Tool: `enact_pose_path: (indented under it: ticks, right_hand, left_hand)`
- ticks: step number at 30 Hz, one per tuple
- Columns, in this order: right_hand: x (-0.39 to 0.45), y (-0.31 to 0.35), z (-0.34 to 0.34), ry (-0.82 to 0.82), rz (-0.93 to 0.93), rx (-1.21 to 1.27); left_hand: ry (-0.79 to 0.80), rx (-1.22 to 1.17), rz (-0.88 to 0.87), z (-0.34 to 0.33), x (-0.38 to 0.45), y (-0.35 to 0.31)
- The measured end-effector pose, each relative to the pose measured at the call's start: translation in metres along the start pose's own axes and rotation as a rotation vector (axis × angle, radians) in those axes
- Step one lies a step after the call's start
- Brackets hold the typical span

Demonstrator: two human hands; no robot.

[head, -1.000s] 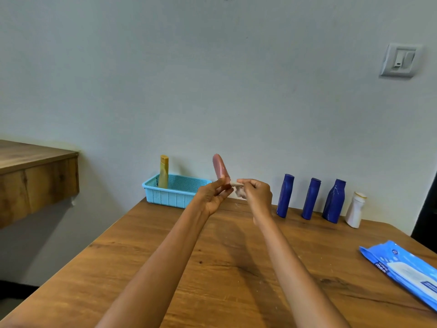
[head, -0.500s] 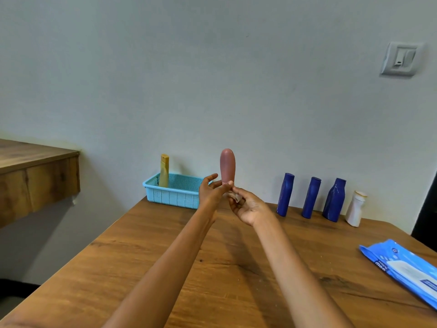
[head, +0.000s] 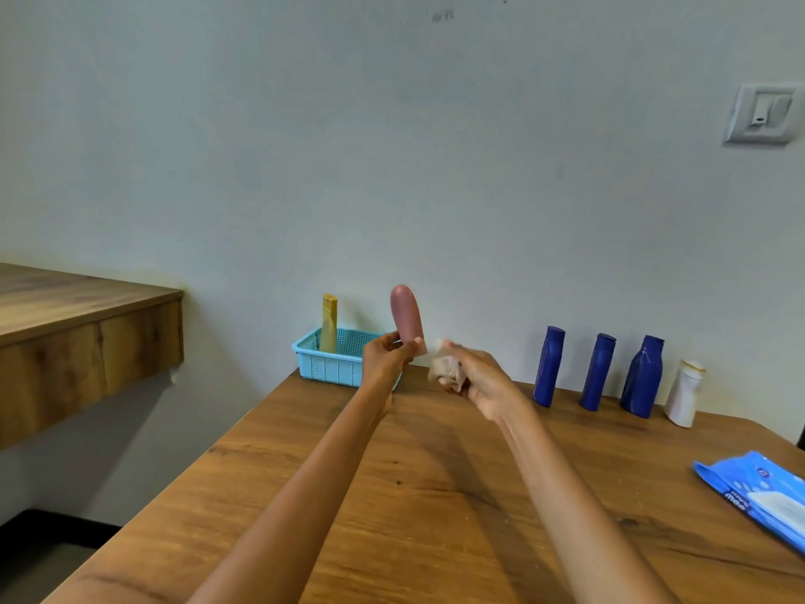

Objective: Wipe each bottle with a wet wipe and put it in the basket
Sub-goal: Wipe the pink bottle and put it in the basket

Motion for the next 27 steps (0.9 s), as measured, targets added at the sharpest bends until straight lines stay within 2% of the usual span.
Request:
enact_pose_path:
  ticks: [3, 5, 7, 9, 14, 18, 24, 27]
  right_hand:
    - [-0.008, -0.001, -0.013, 0.186, 0.087, -0.609]
    - [-0.014, -0.002, -0.029, 0.310, 0.084, -0.863]
    - [-0.015, -0.006, -0.043, 0.342, 0.072, -0.977]
    - [-0.014, -0.013, -0.051, 0.306, 0.066, -1.014]
    - [-0.019, -0.015, -0.051, 0.295, 0.143, -1.227]
    - [-0.015, -0.015, -0.045, 0.205, 0.185, -1.183]
    - [-0.002, 0.000, -0.047, -0.123, 0.247, -0.559]
    - [0.010, 0.014, -0.063, -0.142, 0.267, -0.523]
  left_hand:
    - [-0.015, 0.151, 0.002, 0.026, 0.002, -0.005]
    - [-0.048, 0.214, -0.005, 0.044, 0.000, -0.008]
    - [-0.061, 0.245, -0.009, 0.058, -0.003, -0.010]
    - [-0.048, 0.274, -0.005, 0.068, -0.007, -0.012]
    - [-0.002, 0.300, -0.009, 0.077, -0.014, -0.018]
    - [0.026, 0.305, -0.008, 0.077, -0.016, -0.021]
    - [0.058, 0.315, -0.020, 0.071, -0.010, -0.020]
    - [0.026, 0.296, -0.043, 0.069, -0.001, -0.018]
Point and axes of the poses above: each hand's wrist, its own x-axis towards the middle knuckle, its own z-axis out of the back of the hand, y = z × x, the point moved 1 cm from there along x, towards the middle knuckle, and after that the axes turned 14 degrees about -x, right-handed, at the moved point
